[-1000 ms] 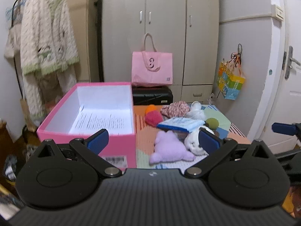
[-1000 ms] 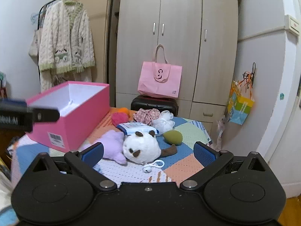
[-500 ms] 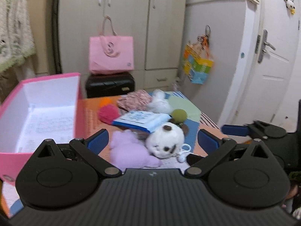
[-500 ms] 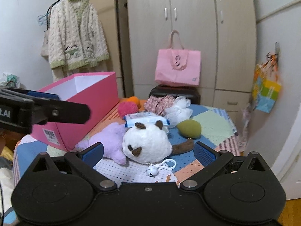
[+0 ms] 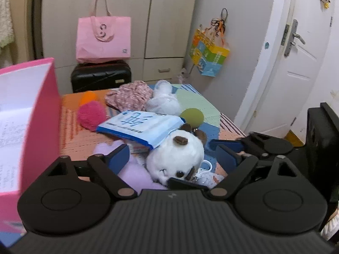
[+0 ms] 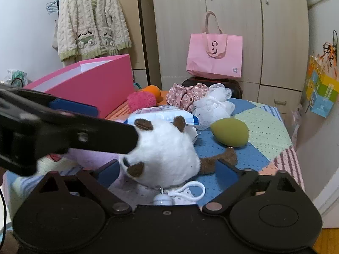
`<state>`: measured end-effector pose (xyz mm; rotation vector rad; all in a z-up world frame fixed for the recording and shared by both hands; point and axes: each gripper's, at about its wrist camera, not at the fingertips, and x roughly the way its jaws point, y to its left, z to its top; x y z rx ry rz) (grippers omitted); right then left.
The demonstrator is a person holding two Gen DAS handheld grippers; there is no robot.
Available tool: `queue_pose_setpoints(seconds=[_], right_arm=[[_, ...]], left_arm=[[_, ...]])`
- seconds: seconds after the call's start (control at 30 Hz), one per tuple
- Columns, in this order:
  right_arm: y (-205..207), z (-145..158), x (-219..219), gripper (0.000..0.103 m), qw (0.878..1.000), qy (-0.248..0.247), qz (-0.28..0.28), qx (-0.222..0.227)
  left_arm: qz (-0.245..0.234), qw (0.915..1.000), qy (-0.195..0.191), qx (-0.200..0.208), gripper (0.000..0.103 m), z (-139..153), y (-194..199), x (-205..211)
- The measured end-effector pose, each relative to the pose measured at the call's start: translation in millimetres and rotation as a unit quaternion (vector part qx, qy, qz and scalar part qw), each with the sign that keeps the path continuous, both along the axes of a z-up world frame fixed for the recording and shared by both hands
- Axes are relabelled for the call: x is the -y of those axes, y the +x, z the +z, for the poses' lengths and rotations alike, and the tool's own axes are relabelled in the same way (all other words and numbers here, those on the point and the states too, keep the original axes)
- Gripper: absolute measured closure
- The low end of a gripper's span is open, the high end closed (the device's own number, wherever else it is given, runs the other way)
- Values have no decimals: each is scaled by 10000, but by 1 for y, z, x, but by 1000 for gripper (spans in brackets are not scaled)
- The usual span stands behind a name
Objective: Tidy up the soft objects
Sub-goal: 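Close the left tool on the white panda plush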
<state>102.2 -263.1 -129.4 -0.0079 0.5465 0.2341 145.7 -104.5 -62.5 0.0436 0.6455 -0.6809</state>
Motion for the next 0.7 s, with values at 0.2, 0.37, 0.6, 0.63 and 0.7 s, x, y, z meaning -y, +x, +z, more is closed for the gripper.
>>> queue_pose_setpoints(seconds=[0.2,0.37,0.6,0.63,0.7], right_arm=[[4,-6,1,12,9996,161,127,167],[2,-8,-4,14,9991,-62,244,348],[2,-15,-18,15,9972,-476,188,545],[0,-16,-20,17,9966,-550,174,592],[-4,-15,-20,18,9962,-572,124,647]], left_arm=[[-245,9987,-124,-419,28,-18,16,7],[-244,9981,-163,-537,28,-28,21,10],[5,9990,112,-422,33,-34,13,23],[10,9991,95,-403,33,-34,13,22],[-17,9993,45,-377,34,-34,9,21]])
